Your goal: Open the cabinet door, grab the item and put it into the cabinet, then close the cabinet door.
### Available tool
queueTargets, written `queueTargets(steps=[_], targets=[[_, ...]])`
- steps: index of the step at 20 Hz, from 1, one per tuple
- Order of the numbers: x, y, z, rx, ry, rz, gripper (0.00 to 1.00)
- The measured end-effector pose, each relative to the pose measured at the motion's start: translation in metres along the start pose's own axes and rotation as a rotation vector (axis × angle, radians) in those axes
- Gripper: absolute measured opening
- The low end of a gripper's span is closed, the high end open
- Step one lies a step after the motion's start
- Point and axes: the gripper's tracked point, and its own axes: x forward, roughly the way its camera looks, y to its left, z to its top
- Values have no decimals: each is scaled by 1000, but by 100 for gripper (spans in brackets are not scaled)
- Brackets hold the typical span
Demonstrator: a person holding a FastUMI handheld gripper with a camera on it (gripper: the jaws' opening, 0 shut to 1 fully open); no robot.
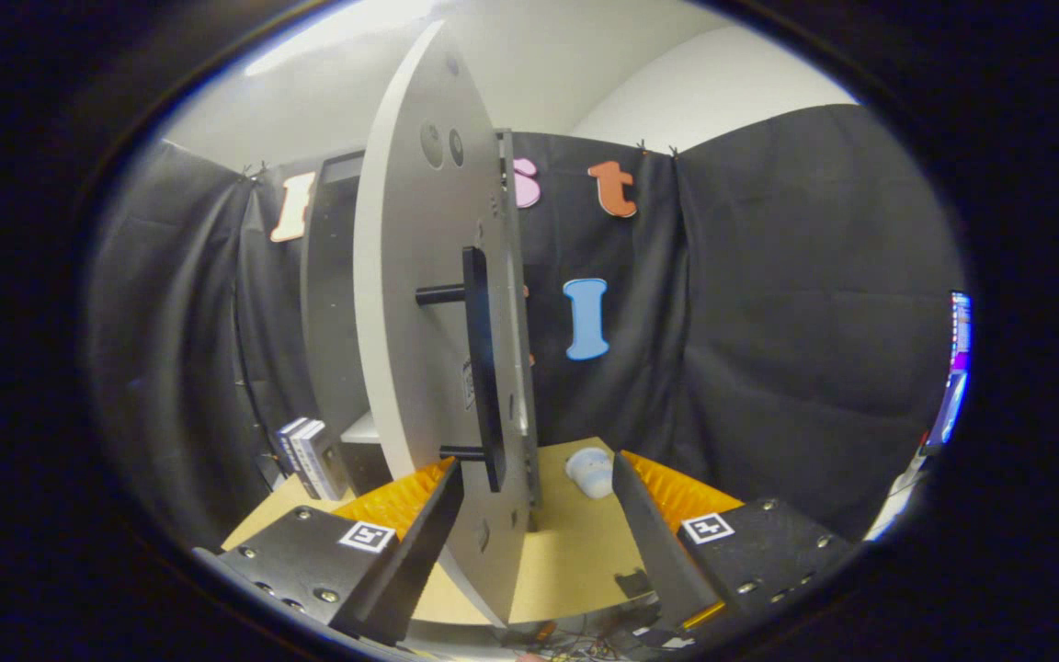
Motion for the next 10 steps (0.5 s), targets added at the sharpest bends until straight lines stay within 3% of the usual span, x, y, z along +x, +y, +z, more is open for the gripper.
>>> queueTargets(steps=[10], targets=[[21,71,4,61,-17,105,97]])
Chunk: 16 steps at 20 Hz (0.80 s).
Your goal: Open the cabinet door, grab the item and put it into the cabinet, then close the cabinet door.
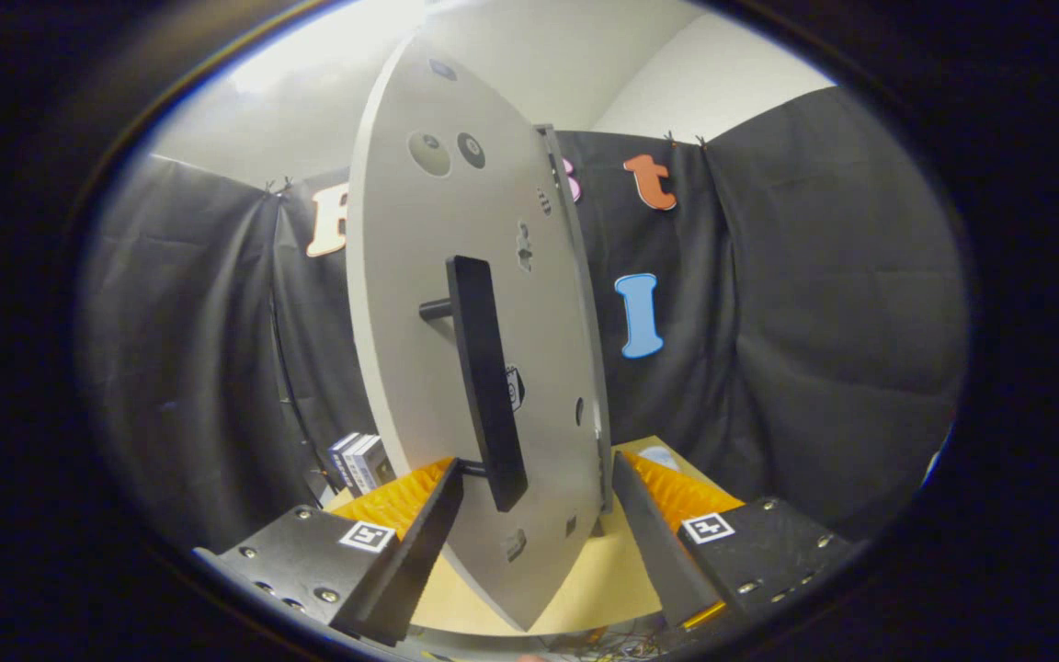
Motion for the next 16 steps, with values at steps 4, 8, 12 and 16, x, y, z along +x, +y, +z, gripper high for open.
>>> queueTargets(steps=[4,8,12,16], targets=[[19,34,-4,-6,7,42,98],[44,70,-10,-23,24,95,100],[73,101,-12,-50,14,122,100],[102,131,-16,-73,14,131,100]])
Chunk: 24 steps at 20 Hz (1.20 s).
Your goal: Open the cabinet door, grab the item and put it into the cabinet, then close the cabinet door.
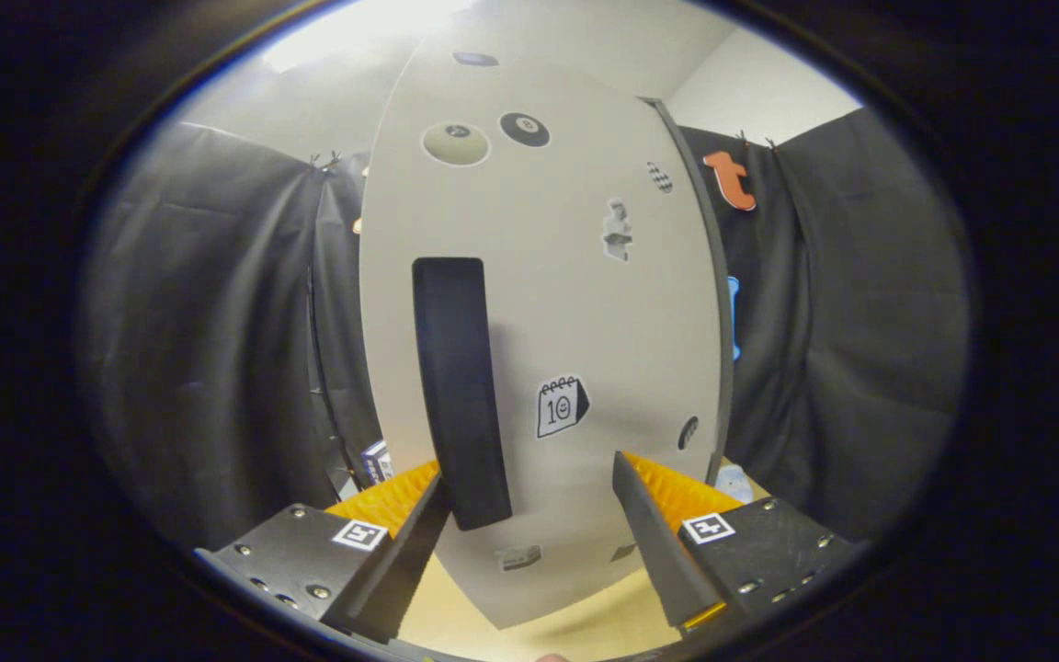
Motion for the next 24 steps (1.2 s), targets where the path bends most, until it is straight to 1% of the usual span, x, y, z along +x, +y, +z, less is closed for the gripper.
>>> queueTargets(steps=[3,6,12,17,22,24], targets=[[22,16,-1,-17,-1,16,100],[42,26,1,-44,-12,11,100],[94,46,-5,-11,-18,7,100],[136,58,-8,-25,-42,-22,100],[160,59,-8,-6,-42,-41,100],[175,63,-9,-15,-49,-67,100]])
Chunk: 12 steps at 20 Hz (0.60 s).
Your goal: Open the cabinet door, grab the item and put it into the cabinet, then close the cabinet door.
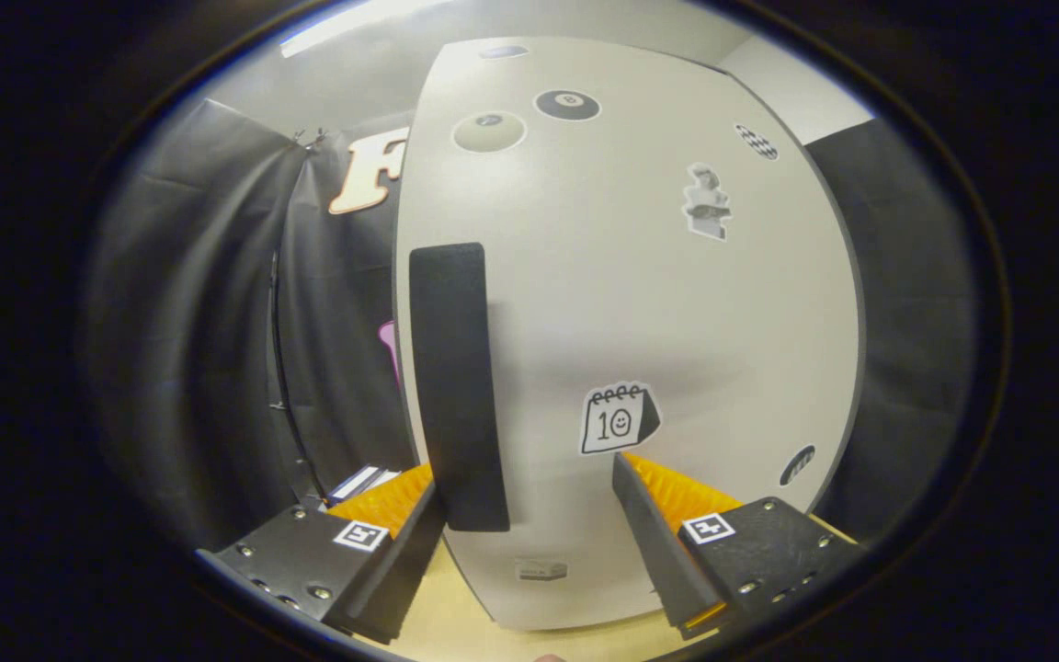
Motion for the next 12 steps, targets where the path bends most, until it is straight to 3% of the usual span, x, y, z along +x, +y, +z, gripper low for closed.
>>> queueTargets(steps=[6,12], targets=[[16,2,-3,-2,-24,-52,100],[13,2,-2,15,-15,-49,100]])
